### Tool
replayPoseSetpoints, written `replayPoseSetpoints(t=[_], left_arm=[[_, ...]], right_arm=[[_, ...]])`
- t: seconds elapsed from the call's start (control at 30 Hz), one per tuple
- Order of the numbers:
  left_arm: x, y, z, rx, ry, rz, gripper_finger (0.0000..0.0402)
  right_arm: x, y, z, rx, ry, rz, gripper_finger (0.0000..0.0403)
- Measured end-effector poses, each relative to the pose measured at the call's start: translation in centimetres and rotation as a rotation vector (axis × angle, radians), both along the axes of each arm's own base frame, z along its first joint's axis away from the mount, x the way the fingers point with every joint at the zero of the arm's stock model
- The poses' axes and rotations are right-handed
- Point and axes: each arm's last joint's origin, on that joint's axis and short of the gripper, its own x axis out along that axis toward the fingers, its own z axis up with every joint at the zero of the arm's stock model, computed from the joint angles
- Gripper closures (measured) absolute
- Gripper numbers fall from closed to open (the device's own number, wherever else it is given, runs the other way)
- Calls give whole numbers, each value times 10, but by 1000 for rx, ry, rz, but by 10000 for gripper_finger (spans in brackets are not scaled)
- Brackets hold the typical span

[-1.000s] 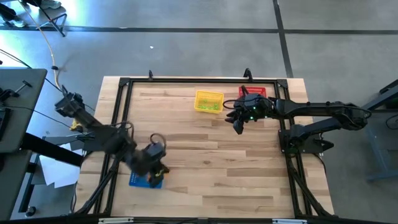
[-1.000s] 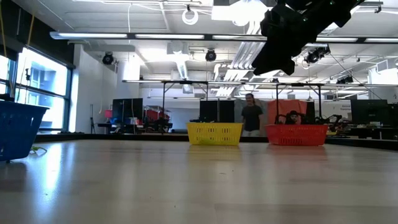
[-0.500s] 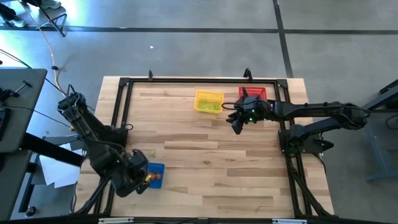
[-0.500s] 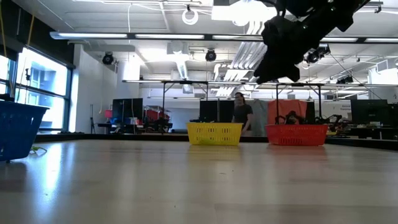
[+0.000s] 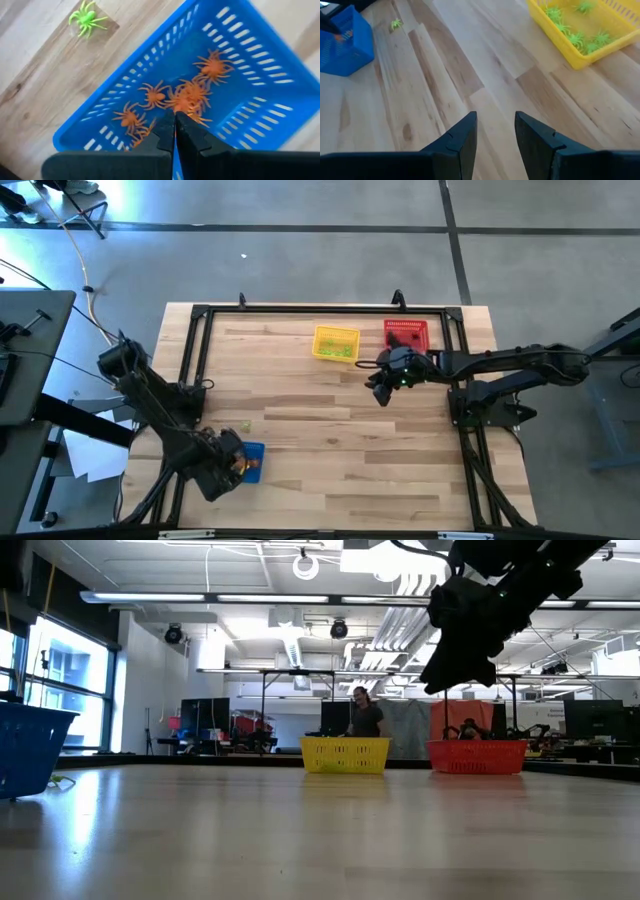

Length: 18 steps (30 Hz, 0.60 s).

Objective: Sort Halloween decoration
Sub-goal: Put the orange spider toy into the blue bin, then put the green spider toy into the yellow bin

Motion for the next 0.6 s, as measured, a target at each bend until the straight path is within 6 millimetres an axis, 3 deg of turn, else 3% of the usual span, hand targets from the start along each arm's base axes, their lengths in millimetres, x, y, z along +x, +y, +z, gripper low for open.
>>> replayPoseSetpoints(t=[0.3,0.6], left_arm=[[2,-3,-15,43,35,43,395],[2,-4,-15,17,65,49,341]], right_arm=[[1,1,1,-2,-7,6,277],[1,1,1,-3,-8,6,277]])
